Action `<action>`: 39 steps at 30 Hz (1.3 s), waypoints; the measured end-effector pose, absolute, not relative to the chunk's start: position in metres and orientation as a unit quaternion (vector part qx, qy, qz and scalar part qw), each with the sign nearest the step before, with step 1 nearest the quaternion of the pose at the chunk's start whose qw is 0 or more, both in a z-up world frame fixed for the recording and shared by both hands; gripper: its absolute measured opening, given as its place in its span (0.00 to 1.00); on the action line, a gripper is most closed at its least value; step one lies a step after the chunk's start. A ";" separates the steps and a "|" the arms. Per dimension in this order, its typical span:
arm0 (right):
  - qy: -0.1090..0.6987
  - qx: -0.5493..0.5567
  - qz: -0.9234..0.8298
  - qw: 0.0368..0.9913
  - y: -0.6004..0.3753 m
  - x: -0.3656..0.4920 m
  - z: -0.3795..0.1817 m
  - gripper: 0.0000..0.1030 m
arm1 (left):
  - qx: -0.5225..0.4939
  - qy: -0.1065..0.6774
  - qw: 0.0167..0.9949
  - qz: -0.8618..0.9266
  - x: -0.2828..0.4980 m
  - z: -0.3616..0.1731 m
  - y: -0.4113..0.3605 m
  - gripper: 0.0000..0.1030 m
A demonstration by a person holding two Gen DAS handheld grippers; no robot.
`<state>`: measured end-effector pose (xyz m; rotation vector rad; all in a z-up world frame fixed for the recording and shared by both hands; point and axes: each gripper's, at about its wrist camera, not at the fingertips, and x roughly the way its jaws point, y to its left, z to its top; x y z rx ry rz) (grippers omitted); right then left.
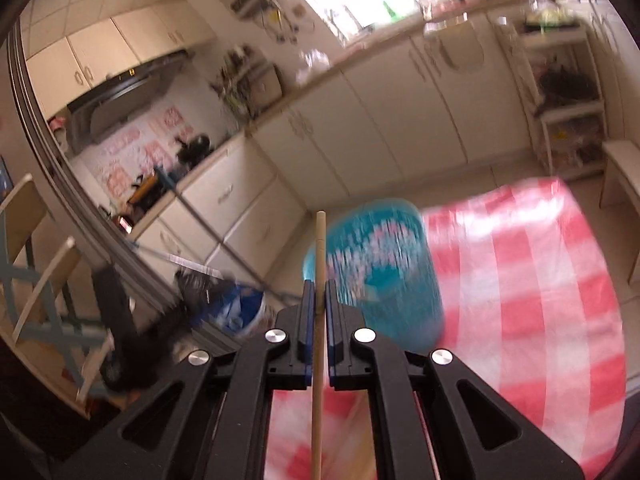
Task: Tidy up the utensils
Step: 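Grasp a chopstick with the right tool and release it into the basket, then move both tools back down to the chopstick bundle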
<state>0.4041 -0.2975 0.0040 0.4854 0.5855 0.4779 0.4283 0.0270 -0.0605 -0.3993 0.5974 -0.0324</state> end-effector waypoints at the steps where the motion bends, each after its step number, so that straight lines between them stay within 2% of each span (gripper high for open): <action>1: 0.266 0.229 0.225 0.909 -0.289 0.417 0.014 0.06 | -0.197 0.292 0.936 -0.016 0.428 -0.060 0.028 0.71; 6: 0.177 0.194 0.143 0.954 -0.263 0.458 0.027 0.06 | -0.205 0.291 0.934 -0.016 0.429 -0.059 0.031 0.71; 10: 0.148 0.160 0.094 0.971 -0.251 0.474 0.011 0.06 | -0.207 0.291 0.934 -0.017 0.429 -0.058 0.033 0.71; 14: 0.179 0.137 0.087 0.970 -0.252 0.468 -0.010 0.07 | -0.205 0.292 0.934 -0.017 0.429 -0.058 0.033 0.71; 16: 0.190 0.130 0.091 0.969 -0.256 0.451 -0.015 0.20 | -0.205 0.292 0.934 -0.015 0.428 -0.057 0.033 0.72; 20: 0.207 0.126 0.104 0.965 -0.261 0.404 -0.017 0.25 | -0.204 0.290 0.935 -0.012 0.423 -0.056 0.037 0.73; 24: 0.217 0.126 0.089 0.964 -0.271 0.356 -0.035 0.39 | -0.195 0.284 0.939 -0.004 0.416 -0.055 0.041 0.73; 30: 0.275 0.141 0.072 0.948 -0.278 0.361 -0.056 0.40 | -0.154 0.268 0.951 0.010 0.401 -0.053 0.034 0.75; 39: 0.302 0.112 0.086 0.943 -0.266 0.347 -0.070 0.44 | -0.098 0.264 0.959 0.010 0.391 -0.055 0.018 0.78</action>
